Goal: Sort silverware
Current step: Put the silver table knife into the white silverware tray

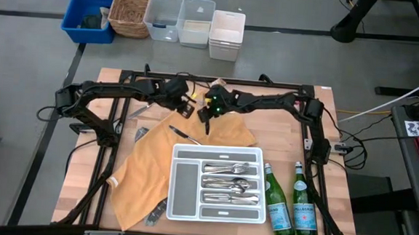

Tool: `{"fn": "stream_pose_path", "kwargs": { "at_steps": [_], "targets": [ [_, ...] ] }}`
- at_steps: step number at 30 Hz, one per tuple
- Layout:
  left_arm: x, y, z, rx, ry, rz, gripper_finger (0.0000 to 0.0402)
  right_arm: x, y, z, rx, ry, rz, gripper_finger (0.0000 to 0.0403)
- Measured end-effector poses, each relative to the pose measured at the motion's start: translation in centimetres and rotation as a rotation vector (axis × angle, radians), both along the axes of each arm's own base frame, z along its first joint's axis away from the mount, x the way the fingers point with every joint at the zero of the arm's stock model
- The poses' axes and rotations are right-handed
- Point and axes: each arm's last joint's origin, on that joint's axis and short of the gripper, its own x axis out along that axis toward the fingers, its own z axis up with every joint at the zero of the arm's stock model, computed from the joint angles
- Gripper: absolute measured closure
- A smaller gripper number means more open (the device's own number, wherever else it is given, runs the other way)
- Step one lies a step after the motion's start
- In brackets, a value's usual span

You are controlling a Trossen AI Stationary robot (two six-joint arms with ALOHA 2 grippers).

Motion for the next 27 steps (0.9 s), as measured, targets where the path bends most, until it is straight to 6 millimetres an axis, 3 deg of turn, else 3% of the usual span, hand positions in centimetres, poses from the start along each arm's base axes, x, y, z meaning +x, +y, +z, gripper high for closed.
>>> {"fn": "stream_pose_path", "kwargs": {
  "at_steps": [7,17,27],
  "targets": [
    [-0.6,-1.4,-0.6,-0.137,0.083,-0.215,0.0314,0.0,0.2,0.0,0.003,0.0,0.011,0.0302],
    [-0.2,-1.5,-0.4,-0.126,0.046,-0.209,0.0314,-0.7,0.5,-0.7,0.04,0.108,-0.001,0.0302],
    [1.5,-0.6,0.3,-0.069,-0.153,-0.136,0.0314,-1.9,0.8,-1.5,0.09,0.256,-0.007,0.0302]
  ]
}}
